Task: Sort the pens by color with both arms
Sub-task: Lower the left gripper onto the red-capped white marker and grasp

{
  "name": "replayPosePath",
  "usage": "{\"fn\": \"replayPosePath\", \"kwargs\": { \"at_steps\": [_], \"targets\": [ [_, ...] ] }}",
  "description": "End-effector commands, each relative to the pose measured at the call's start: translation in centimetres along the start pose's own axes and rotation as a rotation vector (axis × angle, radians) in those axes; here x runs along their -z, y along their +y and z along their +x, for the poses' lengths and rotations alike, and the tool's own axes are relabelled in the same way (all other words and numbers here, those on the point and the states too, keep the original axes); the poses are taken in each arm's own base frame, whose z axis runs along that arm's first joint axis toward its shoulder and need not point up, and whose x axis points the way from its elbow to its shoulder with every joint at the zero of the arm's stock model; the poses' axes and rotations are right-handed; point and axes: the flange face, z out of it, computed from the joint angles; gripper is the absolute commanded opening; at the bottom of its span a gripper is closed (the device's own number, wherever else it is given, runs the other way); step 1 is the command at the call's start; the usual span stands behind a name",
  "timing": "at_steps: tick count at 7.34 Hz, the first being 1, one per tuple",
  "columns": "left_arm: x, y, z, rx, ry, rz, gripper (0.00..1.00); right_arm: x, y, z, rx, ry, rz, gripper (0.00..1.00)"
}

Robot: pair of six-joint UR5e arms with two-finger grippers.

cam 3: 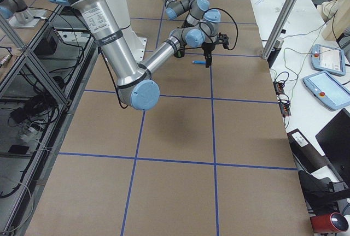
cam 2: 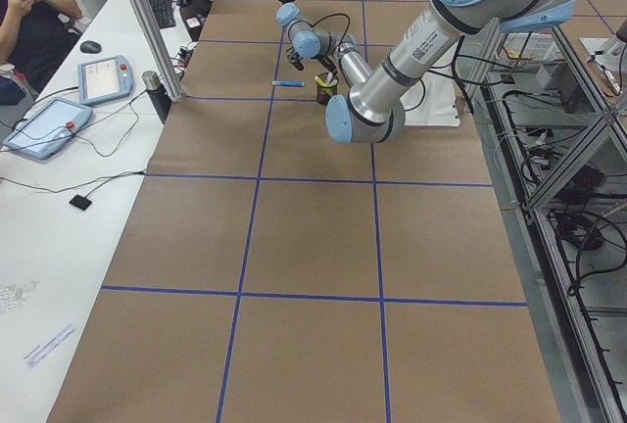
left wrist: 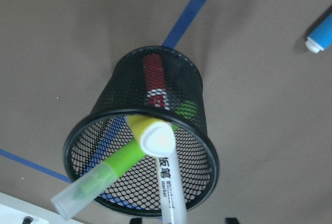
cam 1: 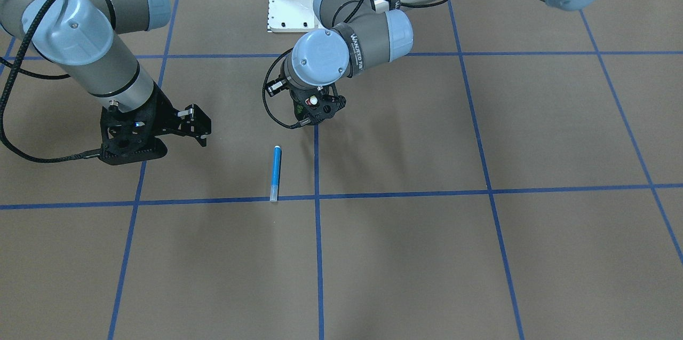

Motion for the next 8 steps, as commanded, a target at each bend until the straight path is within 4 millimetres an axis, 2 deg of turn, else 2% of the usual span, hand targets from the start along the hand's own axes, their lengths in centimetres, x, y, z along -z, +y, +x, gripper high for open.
{"fn": "replayPosePath", "kwargs": {
  "at_steps": [1, 8],
  "targets": [
    [0.08, 0.09, -0.23, 0.001, -0.001, -0.002, 0.52, -0.11, -0.02, 0.02, 0.002, 0.007, 0.007, 0.99],
    [-0.33, -0.20, -0.72, 0.012, -0.012, -0.017, 0.40, -0.51, -0.06, 0.06, 0.002, 0.011, 0.005, 0.99]
  ]
}}
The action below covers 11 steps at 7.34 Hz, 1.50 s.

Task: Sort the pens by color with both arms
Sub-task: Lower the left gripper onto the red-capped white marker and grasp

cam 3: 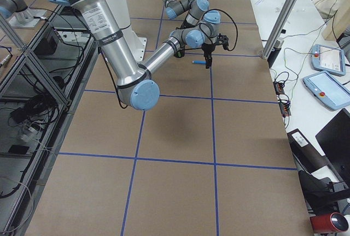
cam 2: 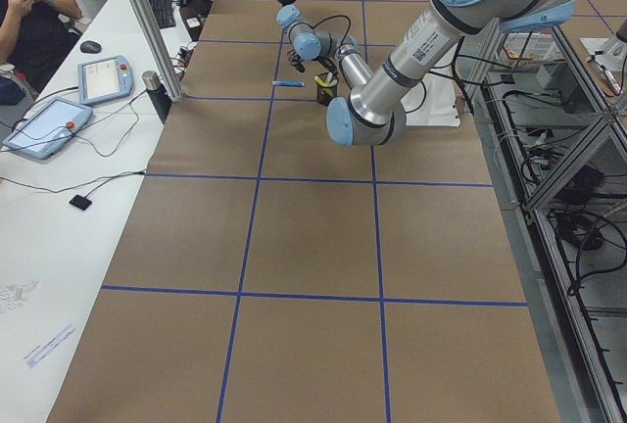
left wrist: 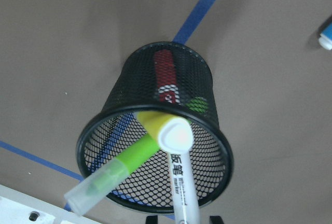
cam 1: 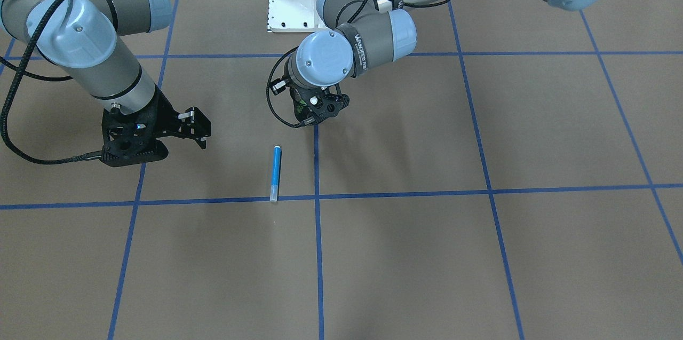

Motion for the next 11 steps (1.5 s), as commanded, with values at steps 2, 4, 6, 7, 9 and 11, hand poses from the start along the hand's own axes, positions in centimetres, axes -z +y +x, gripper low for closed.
{"fn": "replayPosePath", "kwargs": {
  "at_steps": [2, 4, 6, 7, 9, 11],
  "targets": [
    [0.0, 0.1, 0.0, -0.002, 0.000, -0.002, 0.33, -0.2, -0.1, 0.0, 0.000, 0.000, 0.000, 0.99],
    [0.4, 0.7, -0.1, -0.009, 0.006, -0.011, 0.25, -0.1, -0.1, 0.0, 0.001, -0.001, 0.001, 0.99],
    [0.9, 1.4, -1.3, -0.014, 0.014, -0.035, 0.24, -0.2, -0.1, 0.0, 0.000, 0.000, 0.000, 0.99],
    [1.1, 1.9, -1.3, -0.018, 0.016, -0.043, 0.24, -0.1, -0.1, 0.0, 0.001, -0.001, 0.001, 0.99],
    [3.4, 4.9, -1.9, -0.039, 0.029, -0.072, 0.24, -0.1, -0.1, 0.0, 0.001, -0.001, 0.001, 0.99],
    [6.0, 8.1, -2.9, -0.088, 0.064, -0.076, 0.24, -0.1, -0.1, 0.1, 0.001, 0.000, 0.002, 0.99]
  ]
}}
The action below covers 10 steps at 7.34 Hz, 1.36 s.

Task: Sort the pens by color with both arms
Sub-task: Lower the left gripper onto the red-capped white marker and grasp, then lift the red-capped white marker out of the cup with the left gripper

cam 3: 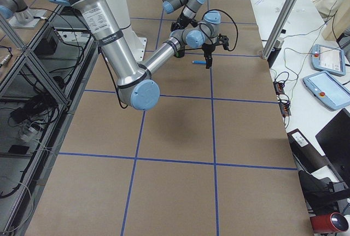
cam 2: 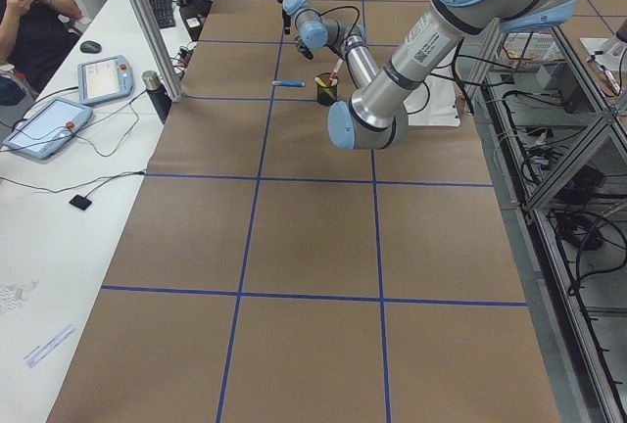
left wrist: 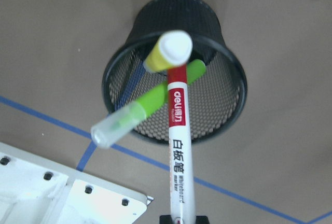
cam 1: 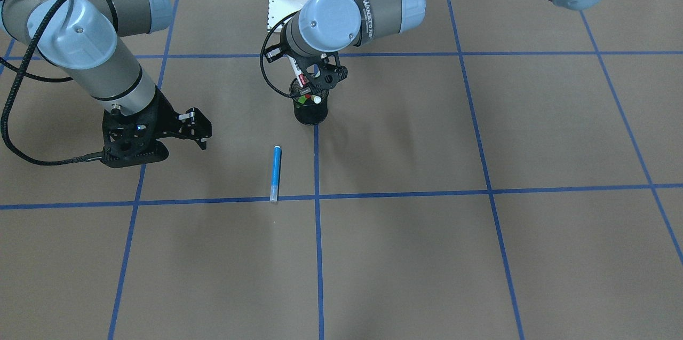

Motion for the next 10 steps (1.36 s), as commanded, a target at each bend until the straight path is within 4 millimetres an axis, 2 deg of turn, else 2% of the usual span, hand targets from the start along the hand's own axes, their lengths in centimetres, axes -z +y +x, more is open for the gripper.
{"fn": "replayPosePath", "kwargs": {
  "at_steps": [1, 2, 3, 5, 6, 9, 10],
  "targets": [
    [3.4, 3.6, -0.9, -0.063, 0.052, 0.000, 0.24, 0.1, 0.0, 0.0, 0.000, 0.000, 0.001, 0.99],
    [5.9, 3.8, -1.2, -0.079, 0.087, 0.021, 0.24, 0.1, -0.1, 0.0, 0.001, -0.001, 0.002, 0.99],
    [8.2, 3.1, -1.3, -0.105, 0.119, 0.055, 0.24, 0.1, 0.0, 0.0, 0.001, -0.002, 0.003, 0.99],
    [12.6, -0.2, -1.4, -0.233, 0.154, 0.131, 0.24, 0.2, 0.1, 0.1, 0.002, -0.002, 0.003, 0.99],
    [13.7, -1.9, -1.2, -0.298, 0.155, 0.197, 0.24, 0.2, 0.0, 0.0, 0.002, -0.004, 0.005, 0.99],
    [15.0, -5.8, -0.7, -0.442, 0.145, 0.383, 0.24, 0.2, 0.1, 0.1, 0.001, -0.003, 0.004, 0.99],
    [14.8, -8.1, 0.3, -0.466, 0.165, 0.457, 0.24, 0.4, 0.1, 0.0, 0.002, -0.004, 0.007, 0.99]
  ]
}}
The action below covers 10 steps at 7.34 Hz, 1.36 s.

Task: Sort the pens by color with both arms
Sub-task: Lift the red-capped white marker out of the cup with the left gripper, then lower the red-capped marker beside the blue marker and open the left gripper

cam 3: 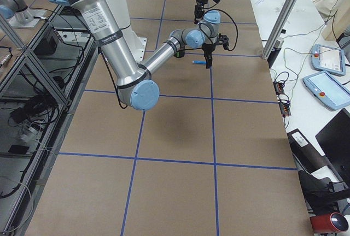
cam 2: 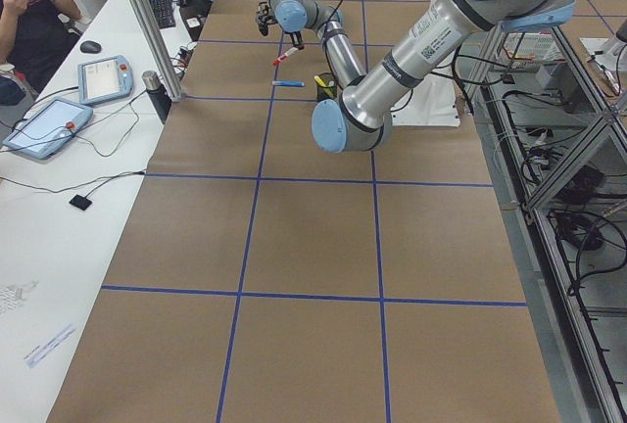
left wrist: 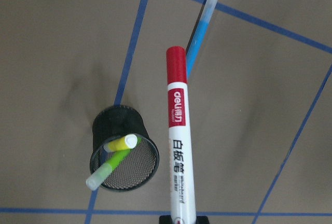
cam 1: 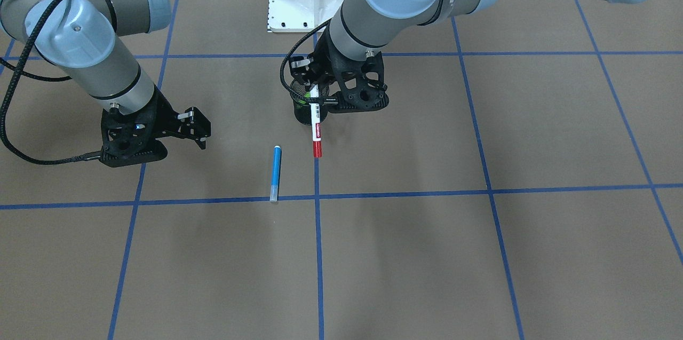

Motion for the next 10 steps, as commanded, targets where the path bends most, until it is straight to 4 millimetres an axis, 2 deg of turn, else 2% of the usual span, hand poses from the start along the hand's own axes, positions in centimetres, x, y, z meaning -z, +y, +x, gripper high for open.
{"fn": "replayPosePath", "kwargs": {
  "at_steps": [1, 2, 3, 5, 6, 8, 10],
  "targets": [
    [-2.8, -4.8, -1.1, -0.058, 0.010, 0.121, 0.24, 0.0, 0.0, 0.1, -0.004, 0.000, -0.001, 0.99],
    [-4.6, -6.9, -1.7, -0.078, 0.021, 0.157, 0.24, 0.1, 0.1, 0.0, -0.001, -0.002, 0.001, 0.99],
    [-5.8, -8.1, -1.6, -0.082, 0.022, 0.163, 0.24, 0.2, 0.1, 0.1, -0.002, -0.002, 0.002, 0.99],
    [-7.6, -8.8, -0.9, -0.116, -0.007, 0.173, 0.22, 0.3, 0.1, 0.1, -0.004, -0.003, 0.003, 0.99],
    [-9.6, -8.7, 0.1, -0.143, -0.035, 0.180, 0.21, 0.3, 0.1, 0.1, -0.004, -0.003, 0.003, 0.99],
    [-14.1, -6.7, 0.5, -0.184, -0.052, 0.200, 0.21, 0.5, 0.2, 0.0, -0.017, -0.006, 0.005, 0.99],
    [-15.9, -5.5, 0.5, -0.192, -0.062, 0.178, 0.20, 0.4, 0.2, 0.1, -0.018, -0.005, 0.004, 0.99]
  ]
}}
